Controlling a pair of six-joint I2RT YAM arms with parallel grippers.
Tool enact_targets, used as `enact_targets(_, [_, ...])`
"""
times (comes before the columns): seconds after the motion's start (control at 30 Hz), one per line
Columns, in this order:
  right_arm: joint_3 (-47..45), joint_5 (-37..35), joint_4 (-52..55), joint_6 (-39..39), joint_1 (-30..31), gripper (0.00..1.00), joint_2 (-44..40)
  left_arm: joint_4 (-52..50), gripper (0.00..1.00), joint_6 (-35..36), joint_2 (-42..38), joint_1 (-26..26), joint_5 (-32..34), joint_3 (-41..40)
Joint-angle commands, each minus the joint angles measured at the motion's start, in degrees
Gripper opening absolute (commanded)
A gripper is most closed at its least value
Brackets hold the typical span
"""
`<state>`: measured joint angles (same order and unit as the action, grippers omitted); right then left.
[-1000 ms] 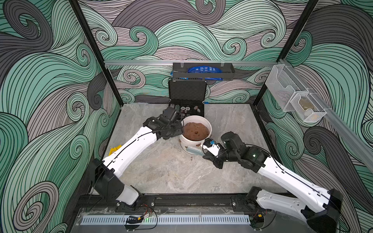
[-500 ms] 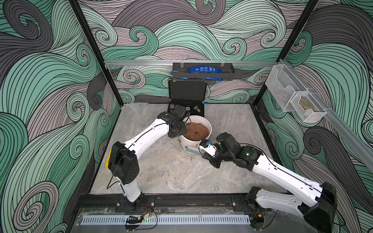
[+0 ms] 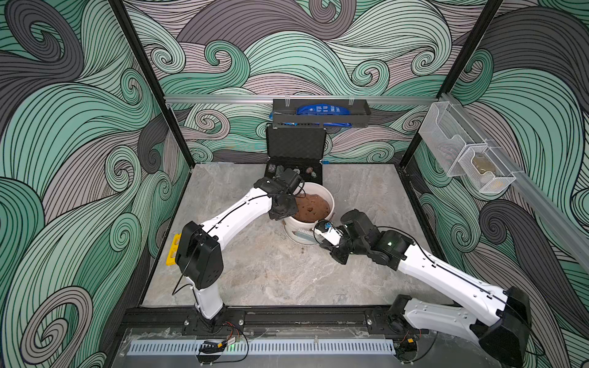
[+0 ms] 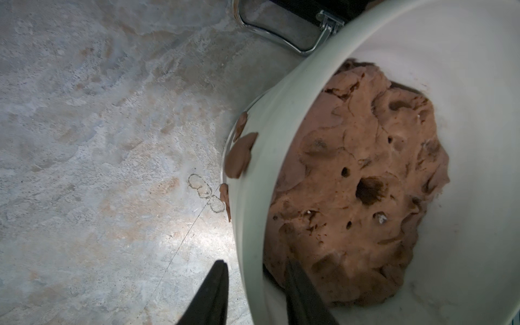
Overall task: Scrub the dried mud off the ceramic pot
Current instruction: Rotate the pot on the tray, then brush off the soil from the pot.
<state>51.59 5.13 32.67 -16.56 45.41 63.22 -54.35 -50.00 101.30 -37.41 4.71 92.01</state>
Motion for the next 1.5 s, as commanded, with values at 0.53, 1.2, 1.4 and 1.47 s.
enact_targets(0.53, [-1.7, -1.0, -2.1, -1.7, 0.3, 0.00, 2.3, -4.9, 0.12, 1.7, 4.1, -0.8, 0.9, 4.7])
enact_targets(1.2, [2.8, -1.1, -3.5, 3.4, -1.3, 0.00, 6.3, -7.3, 0.00, 13.4, 8.1, 1.9, -0.6, 9.4])
enact_targets(1.4, [3.1, -4.0, -1.3, 3.3, -1.4, 0.00, 8.5, -7.2, 0.00, 14.9, 8.2, 2.1, -0.8, 9.4])
enact_targets(1.47, [3.2, -4.6, 0.1, 2.8, -1.4, 0.00, 9.3, -7.1, 0.00, 15.1, 8.2, 2.2, -1.0, 9.4])
